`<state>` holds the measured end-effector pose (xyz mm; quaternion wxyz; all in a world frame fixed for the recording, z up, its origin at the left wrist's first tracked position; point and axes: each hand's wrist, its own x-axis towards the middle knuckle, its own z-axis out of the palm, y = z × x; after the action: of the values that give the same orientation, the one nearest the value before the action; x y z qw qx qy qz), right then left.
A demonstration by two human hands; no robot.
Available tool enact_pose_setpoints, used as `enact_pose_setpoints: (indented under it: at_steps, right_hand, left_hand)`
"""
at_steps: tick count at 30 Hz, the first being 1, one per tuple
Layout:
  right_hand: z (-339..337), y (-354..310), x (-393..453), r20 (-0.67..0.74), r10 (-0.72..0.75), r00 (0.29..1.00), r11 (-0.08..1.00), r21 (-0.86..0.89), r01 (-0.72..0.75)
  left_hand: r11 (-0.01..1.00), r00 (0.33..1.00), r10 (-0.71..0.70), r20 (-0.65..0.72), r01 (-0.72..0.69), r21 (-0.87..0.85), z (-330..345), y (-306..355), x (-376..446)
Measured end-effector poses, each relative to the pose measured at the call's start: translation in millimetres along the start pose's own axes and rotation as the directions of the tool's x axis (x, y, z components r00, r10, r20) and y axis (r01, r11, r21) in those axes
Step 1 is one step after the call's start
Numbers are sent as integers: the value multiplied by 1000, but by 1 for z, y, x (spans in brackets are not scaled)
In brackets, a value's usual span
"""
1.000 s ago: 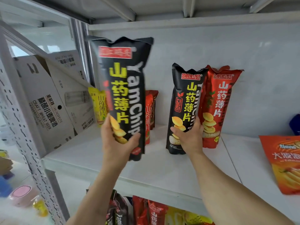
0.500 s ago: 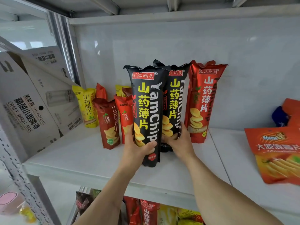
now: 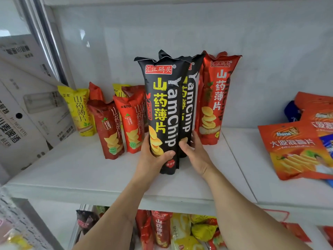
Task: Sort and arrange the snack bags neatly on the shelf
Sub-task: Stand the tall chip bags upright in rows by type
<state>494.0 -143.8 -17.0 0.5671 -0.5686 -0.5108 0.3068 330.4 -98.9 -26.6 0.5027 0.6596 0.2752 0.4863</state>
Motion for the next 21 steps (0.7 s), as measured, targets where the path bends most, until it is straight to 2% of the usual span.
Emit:
enact_pose_setpoints:
  at_steps: [3, 7, 9, 12, 21]
  right_hand:
    - [-1, -1, -3, 10, 3, 1000, 1000, -10, -3]
    - [-7, 5, -9, 11, 8, 1000, 1000, -19, -8]
    - [-9, 5, -14, 37, 29, 999, 998, -49, -27]
    - [-9, 3, -17, 85, 51, 995, 995, -95, -42]
    - [-8, 4, -4, -26, 102, 994, 991, -88, -104]
  left_hand:
    - [1000, 997, -16, 71, 18, -25, 2, 0, -3]
    - [980, 961, -108, 255, 147, -138, -12, -1, -1]
    - [973, 940, -137, 313, 186, -135, -22, -3, 3]
    - [964, 920, -176, 349, 233, -127, -27, -7, 12]
    - [956, 913, -205, 352, 264, -128, -14, -15, 37]
